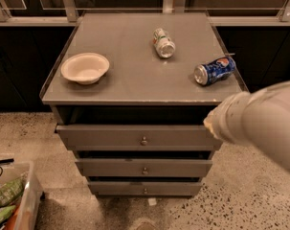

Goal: Open top drawer

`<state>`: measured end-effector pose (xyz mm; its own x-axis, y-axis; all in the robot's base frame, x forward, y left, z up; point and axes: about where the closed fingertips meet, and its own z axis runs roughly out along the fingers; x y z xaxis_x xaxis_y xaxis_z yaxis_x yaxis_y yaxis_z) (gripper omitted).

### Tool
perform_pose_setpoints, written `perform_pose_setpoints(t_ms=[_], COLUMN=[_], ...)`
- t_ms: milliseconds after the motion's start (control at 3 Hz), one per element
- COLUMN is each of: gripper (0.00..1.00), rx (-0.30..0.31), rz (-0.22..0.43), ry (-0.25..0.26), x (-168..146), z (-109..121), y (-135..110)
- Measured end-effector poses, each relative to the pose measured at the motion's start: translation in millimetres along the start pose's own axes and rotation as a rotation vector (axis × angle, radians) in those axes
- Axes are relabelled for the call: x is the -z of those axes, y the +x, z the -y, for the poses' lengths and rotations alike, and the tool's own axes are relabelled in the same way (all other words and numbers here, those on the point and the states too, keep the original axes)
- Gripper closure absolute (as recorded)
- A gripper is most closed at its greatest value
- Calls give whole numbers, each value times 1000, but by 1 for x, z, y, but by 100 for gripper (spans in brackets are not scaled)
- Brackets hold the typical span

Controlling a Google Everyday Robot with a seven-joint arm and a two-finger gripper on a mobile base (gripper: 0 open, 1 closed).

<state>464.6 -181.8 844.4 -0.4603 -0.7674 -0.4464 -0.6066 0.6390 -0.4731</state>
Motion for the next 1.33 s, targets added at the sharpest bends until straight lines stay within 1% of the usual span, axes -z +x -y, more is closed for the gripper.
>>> perform_pose_setpoints(t_ms=[333, 667, 1000, 1333], gripper=[100, 100, 100, 100], rx=[-1, -66, -202, -336], rz=[-10, 29, 148, 312], ry=[30, 0, -57, -97], x=[-16, -27, -60, -85], z=[-8, 0, 2, 10], y=[17, 31, 51, 48])
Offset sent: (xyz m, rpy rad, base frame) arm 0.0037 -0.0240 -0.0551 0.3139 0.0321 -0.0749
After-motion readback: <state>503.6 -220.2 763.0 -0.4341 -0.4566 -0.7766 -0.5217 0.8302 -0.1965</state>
